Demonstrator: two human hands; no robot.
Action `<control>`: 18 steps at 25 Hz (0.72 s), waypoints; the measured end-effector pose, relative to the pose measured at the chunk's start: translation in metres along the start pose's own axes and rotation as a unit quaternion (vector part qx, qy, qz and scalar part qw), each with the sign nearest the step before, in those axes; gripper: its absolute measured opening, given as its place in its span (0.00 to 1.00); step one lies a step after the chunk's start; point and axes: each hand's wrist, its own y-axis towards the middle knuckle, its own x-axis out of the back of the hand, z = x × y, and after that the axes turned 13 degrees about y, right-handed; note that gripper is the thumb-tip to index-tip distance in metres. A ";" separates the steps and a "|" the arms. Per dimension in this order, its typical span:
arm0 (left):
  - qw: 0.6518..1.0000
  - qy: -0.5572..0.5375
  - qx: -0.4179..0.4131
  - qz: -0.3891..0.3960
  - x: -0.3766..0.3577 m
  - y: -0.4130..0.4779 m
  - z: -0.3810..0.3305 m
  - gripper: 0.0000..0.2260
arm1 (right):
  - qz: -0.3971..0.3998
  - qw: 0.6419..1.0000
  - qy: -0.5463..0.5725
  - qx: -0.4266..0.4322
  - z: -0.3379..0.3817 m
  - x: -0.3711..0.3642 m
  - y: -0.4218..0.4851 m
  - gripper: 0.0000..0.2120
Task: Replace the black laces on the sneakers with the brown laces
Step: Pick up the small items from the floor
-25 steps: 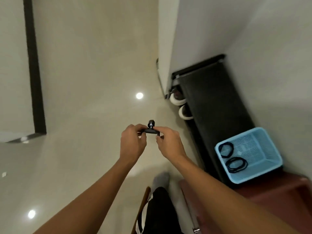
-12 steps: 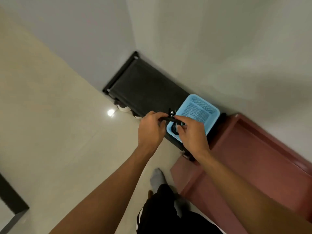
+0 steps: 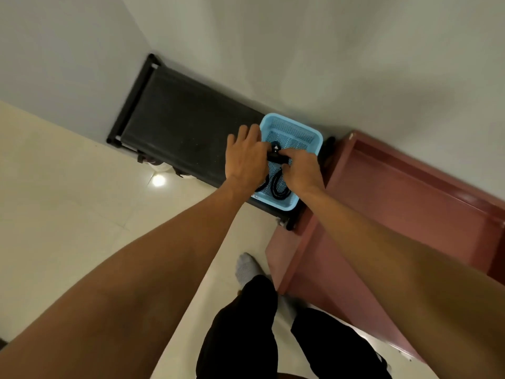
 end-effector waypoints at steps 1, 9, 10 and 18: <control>1.000 0.026 -0.008 -0.005 -0.002 0.001 -0.001 0.15 | 0.005 1.000 -0.008 -0.001 -0.002 -0.001 0.001 0.19; 0.999 0.033 -0.006 0.033 -0.008 -0.002 -0.005 0.19 | 0.026 0.999 -0.016 0.019 -0.009 -0.007 0.007 0.19; 0.999 0.032 -0.010 0.033 -0.009 -0.001 -0.005 0.20 | 0.023 0.999 -0.008 0.022 -0.009 -0.006 0.007 0.19; 0.996 -0.085 0.005 -0.020 0.019 -0.032 -0.029 0.20 | -0.056 0.992 0.091 0.071 -0.021 0.032 -0.029 0.20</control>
